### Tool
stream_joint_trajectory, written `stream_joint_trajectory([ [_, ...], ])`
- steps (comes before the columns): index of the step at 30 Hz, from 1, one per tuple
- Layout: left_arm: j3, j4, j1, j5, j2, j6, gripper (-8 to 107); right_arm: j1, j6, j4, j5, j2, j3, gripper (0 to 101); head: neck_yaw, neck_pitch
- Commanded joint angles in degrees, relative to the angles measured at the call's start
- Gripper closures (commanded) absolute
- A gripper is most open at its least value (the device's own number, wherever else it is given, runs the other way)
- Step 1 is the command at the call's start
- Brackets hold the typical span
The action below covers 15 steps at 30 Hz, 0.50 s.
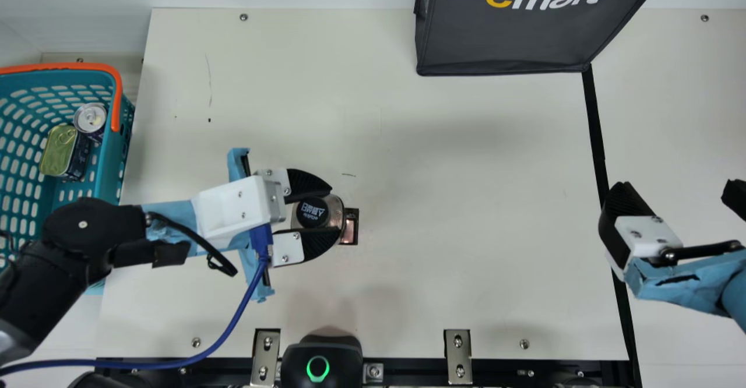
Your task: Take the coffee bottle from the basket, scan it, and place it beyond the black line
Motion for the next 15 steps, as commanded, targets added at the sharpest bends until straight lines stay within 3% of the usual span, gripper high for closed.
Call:
stream_joint_trajectory([
  [1,-0.06,-0.06,-0.41,-0.31,0.2,-0.02,89,0.0,0.0,0.0,0.0,0.0,0.0,10,0.18,-1.57],
  [13,-0.09,-1.41,-2.77,-4.09,1.65,0.05,89,0.0,0.0,0.0,0.0,0.0,0.0,10,0.18,-1.57],
  [15,-0.1,-1.58,-2.97,-4.67,1.97,-0.01,83,0.0,0.0,0.0,0.0,0.0,0.0,10,0.18,-1.57],
])
